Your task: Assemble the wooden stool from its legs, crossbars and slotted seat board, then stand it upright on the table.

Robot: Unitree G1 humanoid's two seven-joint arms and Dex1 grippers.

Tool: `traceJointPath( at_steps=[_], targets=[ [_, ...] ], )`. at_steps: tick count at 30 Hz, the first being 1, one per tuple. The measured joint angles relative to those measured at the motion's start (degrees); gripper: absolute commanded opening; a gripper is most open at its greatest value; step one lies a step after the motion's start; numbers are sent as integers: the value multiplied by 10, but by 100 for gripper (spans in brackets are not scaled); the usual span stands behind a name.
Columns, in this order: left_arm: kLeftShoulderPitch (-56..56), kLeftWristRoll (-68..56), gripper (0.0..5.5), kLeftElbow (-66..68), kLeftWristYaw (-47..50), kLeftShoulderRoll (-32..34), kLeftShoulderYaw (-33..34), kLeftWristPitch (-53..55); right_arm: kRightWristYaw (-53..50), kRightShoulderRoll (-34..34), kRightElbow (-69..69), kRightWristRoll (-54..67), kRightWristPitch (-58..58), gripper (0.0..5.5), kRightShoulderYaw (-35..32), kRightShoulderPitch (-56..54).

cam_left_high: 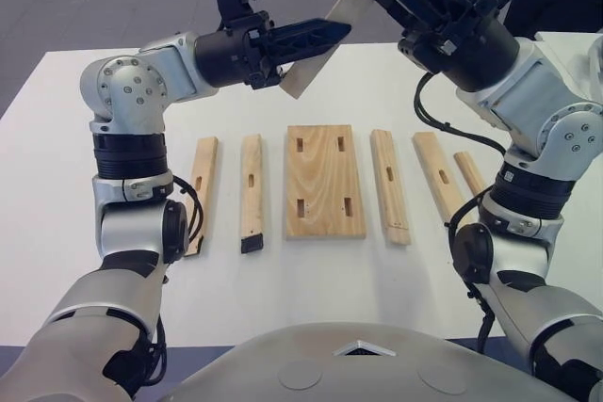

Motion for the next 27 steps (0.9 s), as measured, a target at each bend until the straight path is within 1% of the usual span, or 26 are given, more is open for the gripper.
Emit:
traceJointPath(
  at_steps=[4,7,11,14,17,20,27],
  targets=[
    [7,-1,40,-10,0,0,-3,4,3,-15,0,11,-24,300,-6,0],
    [21,-1,40,-9,-15,2,-11,2,9,-47,9,8,-48,300,-26,-6],
    [26,0,40,-8,-18,9,-11,-1,37,-74,27,-26,-55,300,-22,-6],
    [26,0,40,-9,-18,9,-11,-2,48,-71,29,-39,-51,300,7,21],
    [26,-7,40,-19,-18,6,-11,-1,50,-52,29,-54,-50,300,34,42],
    [26,-23,40,-34,-17,4,-11,3,49,-49,29,-54,-51,300,34,44],
    [26,-27,40,-40,-8,0,-11,4,55,-46,16,-44,-37,163,45,47]
  ],
)
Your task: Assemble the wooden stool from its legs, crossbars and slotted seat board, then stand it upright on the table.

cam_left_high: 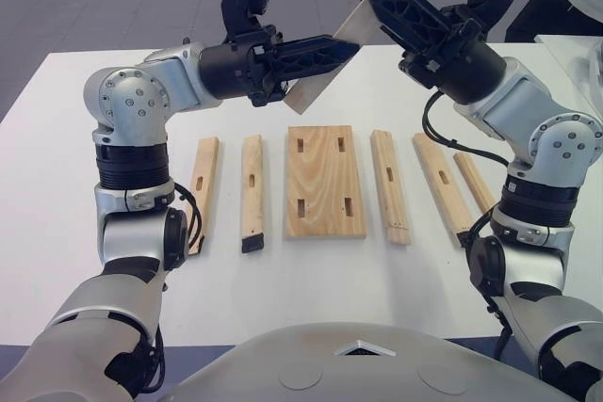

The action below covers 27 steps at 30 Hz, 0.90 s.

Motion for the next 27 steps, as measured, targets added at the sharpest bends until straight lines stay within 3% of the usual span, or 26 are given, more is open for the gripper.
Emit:
traceJointPath(
  at_steps=[5,20,21,27],
  targets=[
    [1,-13,40,-9,15,-5,0,0,1,-1,-10,11,5,59,9,3],
    [33,-11,40,-26,66,-27,-3,-30,-6,-1,5,-13,2,47,7,4],
    [40,-11,76,-33,69,-29,-4,-40,-4,-1,7,-13,2,47,7,4],
    [49,-7,150,-13,104,-40,-4,-53,-15,-1,21,-27,-17,41,-12,4]
  ],
)
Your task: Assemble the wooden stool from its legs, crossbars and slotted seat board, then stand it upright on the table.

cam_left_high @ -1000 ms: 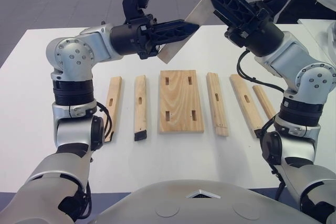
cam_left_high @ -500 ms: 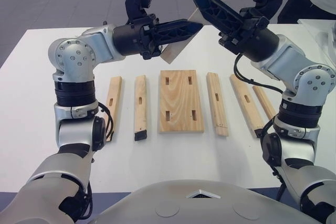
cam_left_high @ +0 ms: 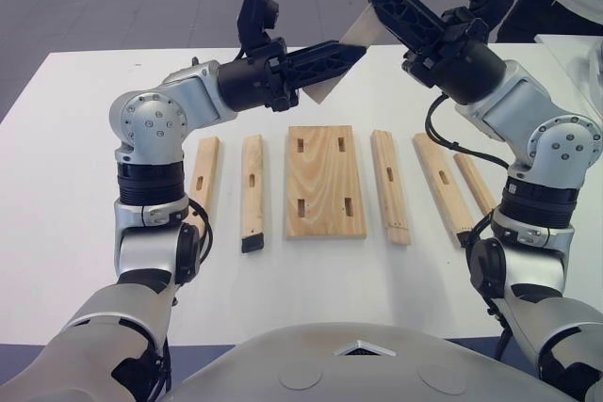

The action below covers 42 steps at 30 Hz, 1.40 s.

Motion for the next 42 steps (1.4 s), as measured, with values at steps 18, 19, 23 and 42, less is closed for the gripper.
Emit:
traceJointPath(
  at_steps=[18,19,23,42],
  targets=[
    [368,139,150,-249,345,-26,193,-150,-238,-30,-267,-406,-94,41,44,201],
    [388,143,150,-270,366,-42,196,-153,-242,-31,-278,-410,-89,41,48,203],
    [425,153,150,-313,421,-74,205,-185,-245,-32,-273,-422,-74,41,49,183],
    [402,169,150,-283,452,-77,195,-236,-322,17,-223,-441,36,41,-83,172]
  ],
)
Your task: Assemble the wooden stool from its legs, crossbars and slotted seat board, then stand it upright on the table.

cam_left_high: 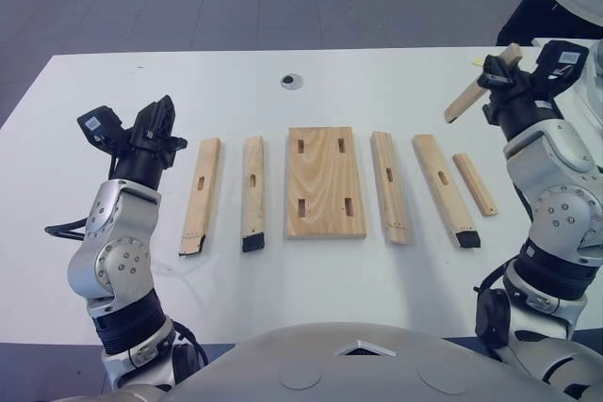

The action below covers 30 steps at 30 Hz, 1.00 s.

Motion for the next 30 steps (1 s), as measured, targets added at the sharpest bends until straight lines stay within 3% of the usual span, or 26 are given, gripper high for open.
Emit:
traceJointPath(
  at_steps=[4,10,20,30],
  targets=[
    [1,0,150,2,3,-2,1,-3,-10,9,-4,28,71,41,-8,-1],
    [1,-2,150,2,4,-1,-8,2,5,10,-96,13,99,41,67,104],
    [-23,-7,150,17,-2,19,-25,20,16,36,-121,-77,21,41,152,129],
    [-25,-16,150,32,-3,27,-38,26,43,55,-84,-144,-59,41,178,143]
  ],
)
